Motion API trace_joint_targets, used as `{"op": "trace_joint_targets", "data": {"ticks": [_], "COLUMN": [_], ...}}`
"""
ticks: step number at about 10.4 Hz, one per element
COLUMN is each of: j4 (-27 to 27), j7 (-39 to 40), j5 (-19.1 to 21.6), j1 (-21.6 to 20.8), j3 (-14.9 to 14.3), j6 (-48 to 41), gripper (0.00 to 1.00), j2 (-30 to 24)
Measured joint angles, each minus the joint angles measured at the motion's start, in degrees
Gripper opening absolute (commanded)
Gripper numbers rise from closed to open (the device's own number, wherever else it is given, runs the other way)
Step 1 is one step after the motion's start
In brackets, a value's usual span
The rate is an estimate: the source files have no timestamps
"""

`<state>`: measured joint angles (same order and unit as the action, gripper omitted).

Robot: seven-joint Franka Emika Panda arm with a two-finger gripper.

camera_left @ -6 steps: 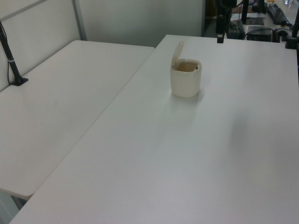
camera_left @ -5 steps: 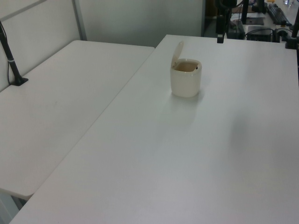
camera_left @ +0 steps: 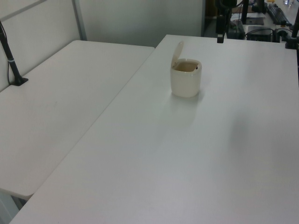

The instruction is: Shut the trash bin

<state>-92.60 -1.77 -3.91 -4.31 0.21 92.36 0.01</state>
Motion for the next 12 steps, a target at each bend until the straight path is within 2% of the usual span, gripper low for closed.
{"op": "trace_joint_targets", "data": {"ticks": [1,2,3,5,6,7,9,12], "j4": [0.00,0.00,0.00,0.01,0.01,0.01,0.01,-0.05], "j7": [0.00,0.00,0.00,0.00,0.16,0.50,1.07,1.33], "j5": [0.00,0.00,0.00,0.00,0.00,0.00,0.00,0.00], "j1": [0.10,0.16,0.19,0.19,0.19,0.19,0.19,0.13], "j3": [0.00,0.00,0.00,0.00,0.00,0.00,0.00,0.02], "j6": [0.00,0.00,0.00,0.00,0.00,0.00,0.00,0.00], "gripper": [1.00,0.94,0.82,0.49,0.26,0.12,0.01,0.01], "j2": [0.00,0.00,0.00,0.00,0.00,0.00,0.00,0.09]}}
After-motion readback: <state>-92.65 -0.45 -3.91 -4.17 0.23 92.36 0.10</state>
